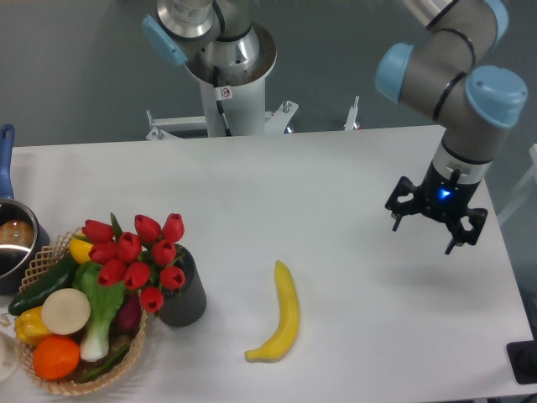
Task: Pick up the flowers from the vase
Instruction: 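Move the open gripper toward the red tulips in the grey vase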
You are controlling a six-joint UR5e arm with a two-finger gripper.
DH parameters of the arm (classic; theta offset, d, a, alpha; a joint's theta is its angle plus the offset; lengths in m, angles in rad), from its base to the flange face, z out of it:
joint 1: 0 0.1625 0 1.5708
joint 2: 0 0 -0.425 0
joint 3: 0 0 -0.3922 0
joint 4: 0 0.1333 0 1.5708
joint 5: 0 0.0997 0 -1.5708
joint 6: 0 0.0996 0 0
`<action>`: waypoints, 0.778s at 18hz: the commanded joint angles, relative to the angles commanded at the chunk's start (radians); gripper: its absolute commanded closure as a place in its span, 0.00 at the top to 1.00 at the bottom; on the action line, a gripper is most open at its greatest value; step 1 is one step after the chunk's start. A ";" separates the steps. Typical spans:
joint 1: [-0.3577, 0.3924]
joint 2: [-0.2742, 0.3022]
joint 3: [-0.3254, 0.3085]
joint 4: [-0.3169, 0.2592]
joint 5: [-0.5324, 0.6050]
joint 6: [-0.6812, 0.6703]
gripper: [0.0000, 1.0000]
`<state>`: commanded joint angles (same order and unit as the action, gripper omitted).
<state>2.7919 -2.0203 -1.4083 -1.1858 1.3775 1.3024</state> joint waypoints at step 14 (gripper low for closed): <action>-0.248 0.092 -0.293 0.371 -0.054 -0.201 1.00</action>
<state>2.5436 -1.9283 -1.7012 -0.8145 1.3239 1.1014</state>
